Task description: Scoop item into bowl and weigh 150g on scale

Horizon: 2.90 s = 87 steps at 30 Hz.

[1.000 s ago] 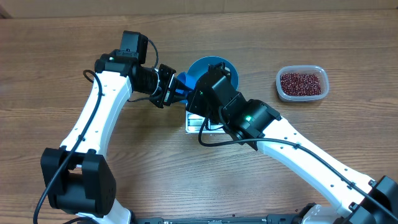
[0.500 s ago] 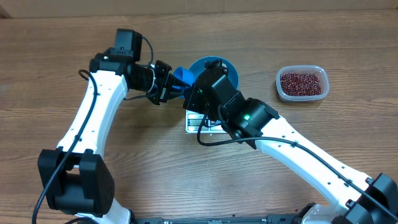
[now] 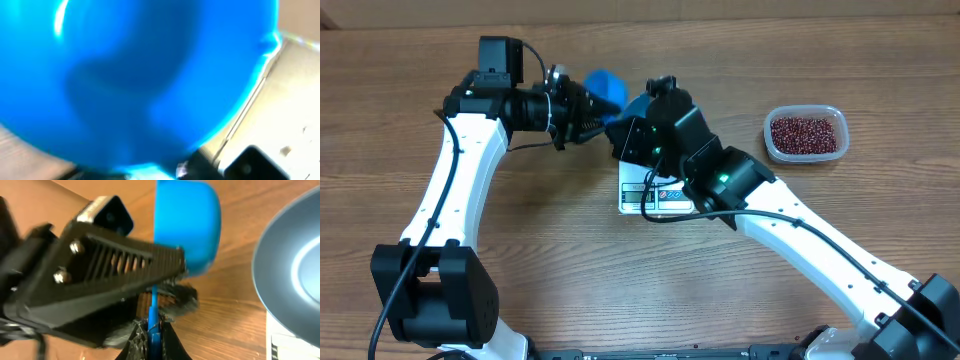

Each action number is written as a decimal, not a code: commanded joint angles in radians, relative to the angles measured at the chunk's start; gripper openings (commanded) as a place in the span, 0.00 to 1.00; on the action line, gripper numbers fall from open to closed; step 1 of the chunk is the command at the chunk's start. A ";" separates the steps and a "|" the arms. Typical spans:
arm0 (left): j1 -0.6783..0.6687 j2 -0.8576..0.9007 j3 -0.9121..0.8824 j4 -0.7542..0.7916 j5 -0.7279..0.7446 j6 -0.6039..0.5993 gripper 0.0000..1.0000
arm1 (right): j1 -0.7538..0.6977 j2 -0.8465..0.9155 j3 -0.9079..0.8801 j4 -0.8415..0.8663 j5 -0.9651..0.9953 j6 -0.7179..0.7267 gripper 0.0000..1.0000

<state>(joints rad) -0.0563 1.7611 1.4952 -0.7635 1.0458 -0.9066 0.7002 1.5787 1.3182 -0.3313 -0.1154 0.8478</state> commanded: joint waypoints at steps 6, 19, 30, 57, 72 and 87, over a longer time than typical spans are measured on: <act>0.028 -0.015 0.011 0.085 0.022 0.144 1.00 | -0.092 -0.019 0.105 -0.037 -0.074 -0.110 0.04; 0.156 -0.015 0.011 0.168 0.033 0.253 1.00 | -0.372 -0.019 0.498 -0.689 -0.165 -0.471 0.04; 0.157 -0.015 0.011 0.091 0.017 0.553 0.71 | -0.680 -0.004 0.655 -1.204 0.044 -0.610 0.04; -0.320 -0.015 0.011 0.016 -0.771 0.585 0.04 | -0.774 0.193 0.396 -1.135 0.211 -0.614 0.04; -0.479 0.057 0.011 0.004 -1.063 0.517 0.04 | -0.774 0.208 0.396 -1.140 0.208 -0.614 0.04; -0.472 0.100 0.011 -0.058 -1.211 0.502 0.04 | -0.774 0.208 0.396 -1.141 0.200 -0.613 0.04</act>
<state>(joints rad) -0.5343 1.8553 1.4948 -0.8078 -0.1139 -0.3901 -0.0704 1.7832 1.7172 -1.4696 0.0822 0.2352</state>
